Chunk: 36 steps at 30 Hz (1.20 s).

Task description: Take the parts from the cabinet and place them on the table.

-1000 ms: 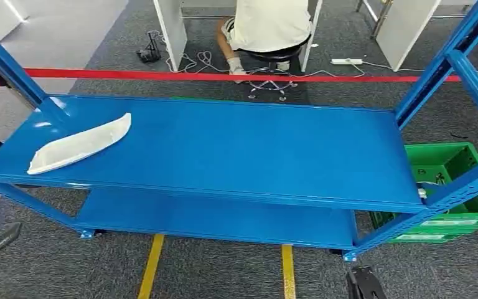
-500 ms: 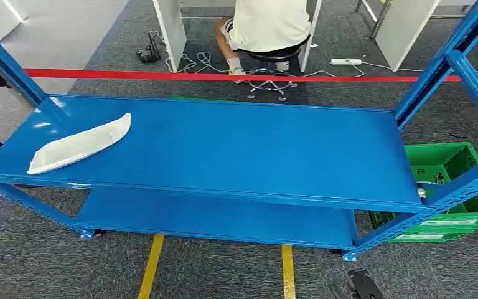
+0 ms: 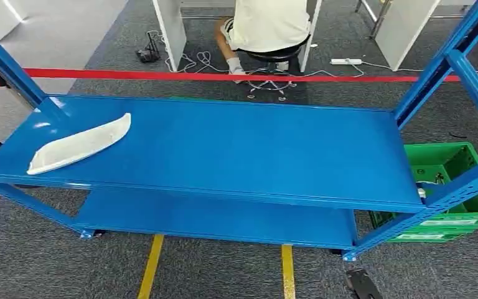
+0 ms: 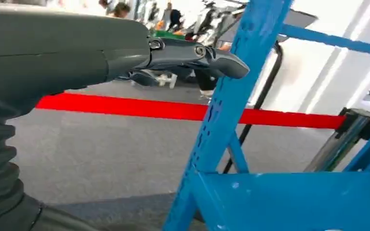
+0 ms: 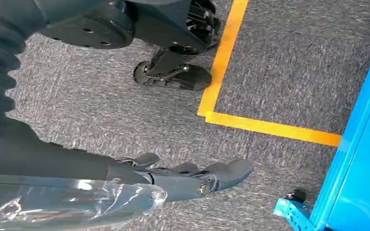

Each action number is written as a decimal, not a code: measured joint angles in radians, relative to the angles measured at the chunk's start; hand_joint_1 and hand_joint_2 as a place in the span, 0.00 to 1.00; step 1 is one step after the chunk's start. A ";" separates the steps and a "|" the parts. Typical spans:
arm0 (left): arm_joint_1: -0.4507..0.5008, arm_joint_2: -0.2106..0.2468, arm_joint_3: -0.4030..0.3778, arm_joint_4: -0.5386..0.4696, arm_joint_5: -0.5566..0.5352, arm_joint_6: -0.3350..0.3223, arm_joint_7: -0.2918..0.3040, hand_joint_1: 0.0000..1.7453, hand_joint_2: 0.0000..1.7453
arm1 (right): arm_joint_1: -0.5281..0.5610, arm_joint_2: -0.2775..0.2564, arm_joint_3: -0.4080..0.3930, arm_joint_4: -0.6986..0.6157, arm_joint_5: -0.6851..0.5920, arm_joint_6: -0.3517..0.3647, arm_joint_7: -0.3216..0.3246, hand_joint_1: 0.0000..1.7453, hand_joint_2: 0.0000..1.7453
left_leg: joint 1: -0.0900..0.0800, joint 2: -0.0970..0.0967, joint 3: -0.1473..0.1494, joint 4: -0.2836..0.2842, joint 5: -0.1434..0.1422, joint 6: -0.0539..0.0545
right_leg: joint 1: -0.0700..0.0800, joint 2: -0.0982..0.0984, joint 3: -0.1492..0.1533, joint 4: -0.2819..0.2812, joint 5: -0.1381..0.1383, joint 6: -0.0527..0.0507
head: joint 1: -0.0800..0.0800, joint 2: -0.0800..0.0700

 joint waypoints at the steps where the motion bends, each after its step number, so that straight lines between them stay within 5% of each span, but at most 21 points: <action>1: -0.010 0.008 -0.011 0.012 -0.022 -0.011 0.000 0.00 1.00 | -0.002 0.000 0.000 0.000 0.001 0.003 0.000 0.00 1.00 | 0.000 0.000 0.000 0.000 0.000 0.000 | 0.000 0.000 0.000 0.000 0.000 0.000 | 0.000 0.000; 12: -0.241 0.014 -0.210 0.229 -0.219 -0.020 -0.039 0.00 1.00 | -0.021 0.000 -0.024 0.000 0.050 0.038 0.007 0.00 1.00 | 0.000 -0.001 0.000 0.000 0.003 0.001 | 0.000 -0.001 0.001 0.000 0.003 0.001 | 0.000 0.000; 36: -0.515 -0.086 -0.526 0.468 -0.282 -0.088 -0.095 0.00 1.00 | -0.020 0.009 -0.069 0.000 0.100 0.068 0.005 0.00 1.00 | -0.001 0.001 0.000 0.001 0.004 0.001 | -0.001 0.002 -0.001 0.000 0.006 0.001 | 0.000 0.000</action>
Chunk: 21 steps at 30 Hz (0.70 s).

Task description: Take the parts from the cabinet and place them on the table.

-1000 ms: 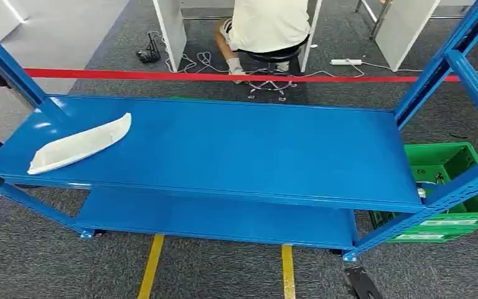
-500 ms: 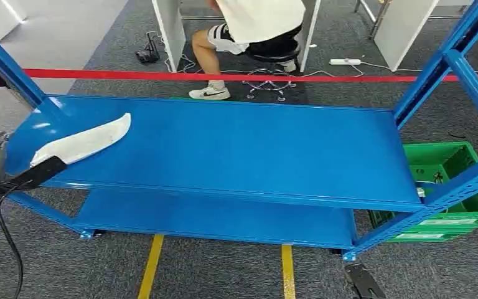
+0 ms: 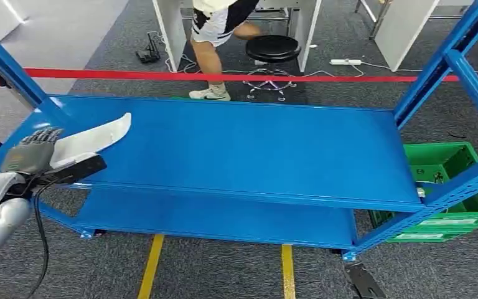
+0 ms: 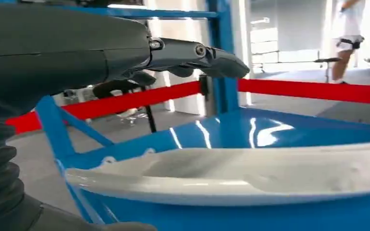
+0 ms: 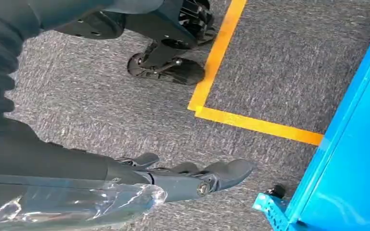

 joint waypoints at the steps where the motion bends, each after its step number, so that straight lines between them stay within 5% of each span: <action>1: -0.010 -0.004 -0.012 0.007 -0.005 -0.005 0.000 0.00 1.00 | 0.000 0.001 -0.003 0.000 0.002 0.000 0.000 0.00 1.00 | 0.000 0.000 0.000 0.000 0.000 0.000 | 0.000 0.000 0.000 0.000 0.000 0.000 | 0.000 0.000; 21: -0.065 -0.045 -0.103 0.135 -0.053 0.020 0.064 0.00 1.00 | 0.022 0.043 -0.068 -0.005 0.055 0.000 0.015 0.00 1.00 | 0.000 0.000 0.000 0.000 0.000 0.000 | 0.000 0.001 0.000 0.000 0.000 0.000 | 0.000 0.000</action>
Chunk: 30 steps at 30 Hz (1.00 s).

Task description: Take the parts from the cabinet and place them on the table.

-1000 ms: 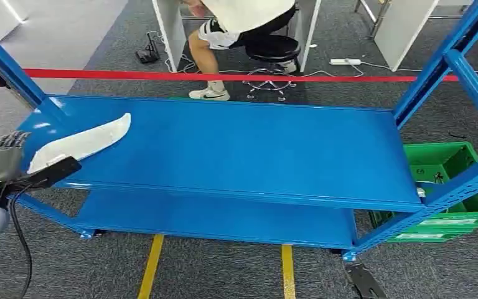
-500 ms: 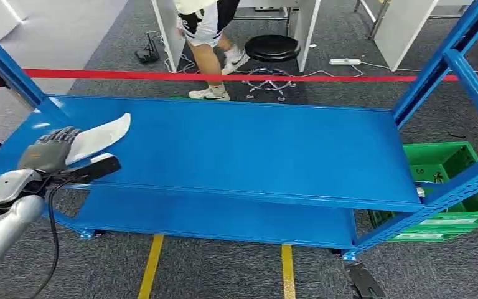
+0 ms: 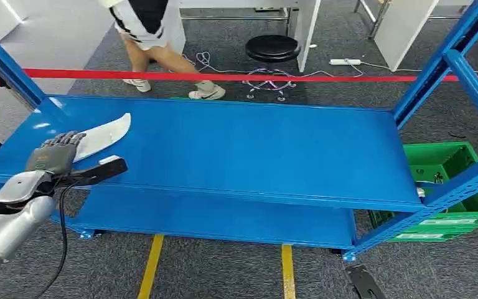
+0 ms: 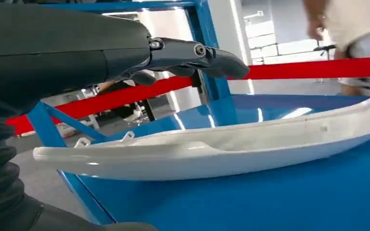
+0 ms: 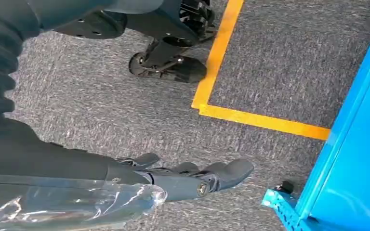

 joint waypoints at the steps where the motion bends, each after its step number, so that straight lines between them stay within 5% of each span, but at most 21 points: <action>1: 0.000 0.000 0.000 0.005 0.000 0.000 0.003 0.00 1.00 | 0.001 0.002 -0.003 0.000 0.000 0.002 0.000 0.00 1.00 | 0.000 0.000 0.000 0.000 0.000 0.000 | 0.000 0.000 0.000 0.000 0.000 0.000 | 0.000 0.000; 30: 0.027 0.044 0.098 0.127 -0.029 0.031 0.051 0.00 1.00 | 0.022 0.021 -0.093 0.011 0.064 0.060 -0.025 0.00 1.00 | 0.000 0.000 0.000 0.000 0.000 0.000 | 0.000 0.000 -0.001 0.000 0.000 0.000 | 0.000 0.000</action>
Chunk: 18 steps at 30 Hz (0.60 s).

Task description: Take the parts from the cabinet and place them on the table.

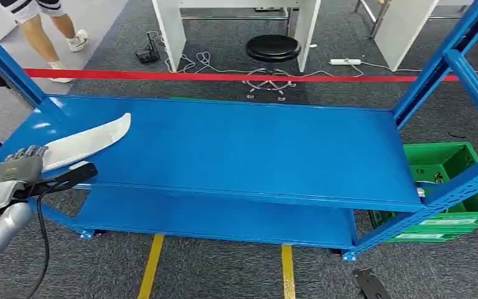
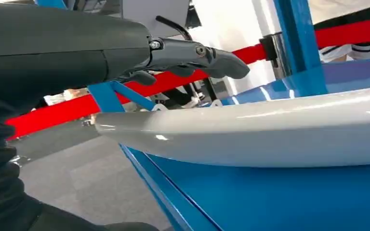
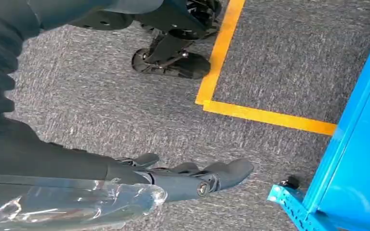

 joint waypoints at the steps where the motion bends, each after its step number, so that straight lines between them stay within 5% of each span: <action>1: -0.003 -0.002 0.000 0.003 -0.002 0.001 -0.001 0.00 1.00 | 0.001 0.001 -0.001 0.000 0.003 0.002 0.000 0.00 1.00 | 0.000 0.000 0.000 0.000 0.000 0.000 | 0.000 0.000 0.000 0.000 0.000 0.000 | 0.000 0.000; 18: -0.056 -0.051 -0.013 0.049 -0.023 0.012 -0.041 0.00 1.00 | 0.013 0.008 -0.003 -0.003 0.031 0.013 0.010 0.00 1.00 | 0.000 0.000 0.000 0.000 0.000 0.000 | 0.000 0.000 0.000 0.000 0.000 0.000 | 0.000 0.000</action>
